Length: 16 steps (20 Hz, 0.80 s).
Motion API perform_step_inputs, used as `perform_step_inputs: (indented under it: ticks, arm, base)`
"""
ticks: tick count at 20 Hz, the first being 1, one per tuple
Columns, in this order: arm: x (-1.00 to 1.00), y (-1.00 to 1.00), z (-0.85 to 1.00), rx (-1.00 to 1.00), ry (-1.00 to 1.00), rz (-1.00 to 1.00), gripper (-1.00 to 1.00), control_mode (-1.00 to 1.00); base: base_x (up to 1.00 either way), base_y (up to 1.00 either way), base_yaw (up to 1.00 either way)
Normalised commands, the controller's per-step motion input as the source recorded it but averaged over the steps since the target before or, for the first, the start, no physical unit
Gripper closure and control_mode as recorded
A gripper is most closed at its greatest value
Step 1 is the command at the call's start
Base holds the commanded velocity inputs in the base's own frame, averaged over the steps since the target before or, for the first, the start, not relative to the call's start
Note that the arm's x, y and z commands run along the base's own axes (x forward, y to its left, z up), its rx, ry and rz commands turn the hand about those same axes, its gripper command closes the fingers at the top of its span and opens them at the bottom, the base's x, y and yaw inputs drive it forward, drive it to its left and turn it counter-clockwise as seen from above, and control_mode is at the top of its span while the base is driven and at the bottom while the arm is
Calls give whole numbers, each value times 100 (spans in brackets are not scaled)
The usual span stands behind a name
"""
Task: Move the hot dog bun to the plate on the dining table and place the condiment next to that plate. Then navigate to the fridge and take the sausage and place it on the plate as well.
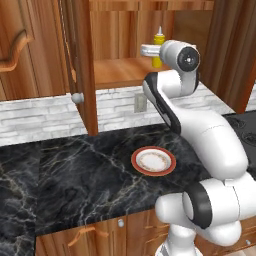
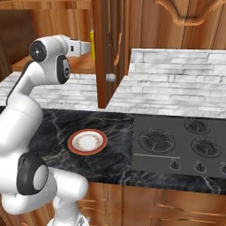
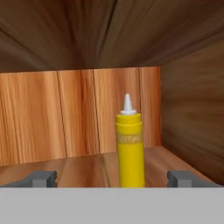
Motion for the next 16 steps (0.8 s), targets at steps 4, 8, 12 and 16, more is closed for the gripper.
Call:
perform_step_inputs:
  ticks: [4, 8, 12, 16]
  arm:
    - [22, -9, -12, 0, 0, 0, -100, -100]
    - [16, -29, -1, 0, 0, 0, -100, -100]
    - [21, -24, 0, 0, 0, 0, -100, -100]
    - [26, -10, 0, 0, 0, 0, -100, -100]
  base:
    - [0, 0, 0]
    - [0, 0, 0]
    - [0, 0, 0]
    - [0, 0, 0]
